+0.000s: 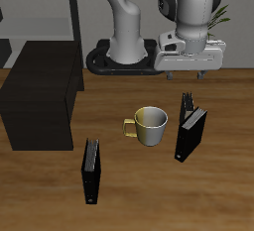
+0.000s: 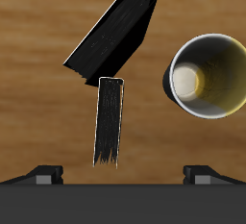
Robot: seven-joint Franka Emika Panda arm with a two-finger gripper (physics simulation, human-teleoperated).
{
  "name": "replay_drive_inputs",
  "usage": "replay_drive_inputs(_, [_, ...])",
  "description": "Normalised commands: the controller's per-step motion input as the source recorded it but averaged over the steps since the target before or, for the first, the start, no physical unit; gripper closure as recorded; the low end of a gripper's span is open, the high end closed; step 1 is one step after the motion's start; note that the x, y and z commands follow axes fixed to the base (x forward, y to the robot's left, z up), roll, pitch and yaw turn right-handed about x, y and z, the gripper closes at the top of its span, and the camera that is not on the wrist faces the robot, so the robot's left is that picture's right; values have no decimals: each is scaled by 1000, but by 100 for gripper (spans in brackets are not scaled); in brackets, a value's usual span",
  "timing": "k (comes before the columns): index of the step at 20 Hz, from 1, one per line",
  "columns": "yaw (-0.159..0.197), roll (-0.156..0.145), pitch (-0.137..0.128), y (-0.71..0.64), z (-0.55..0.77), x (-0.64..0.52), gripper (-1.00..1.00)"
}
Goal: Place the yellow book upright on top of the shelf
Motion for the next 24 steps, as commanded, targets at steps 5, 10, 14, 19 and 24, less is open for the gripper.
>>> replay_drive_inputs(5, [6, 22, -30, 190, -207, 17, -100])
replay_drive_inputs(10, [22, -5, -1, -1, -202, 106, -100])
replay_drive_inputs(14, [4, -9, 8, -67, -218, 112, -100])
replay_drive_inputs(19, [26, 2, 18, 9, -249, 40, -100])
replay_drive_inputs(24, [-3, 10, 52, 50, -323, 63, -100])
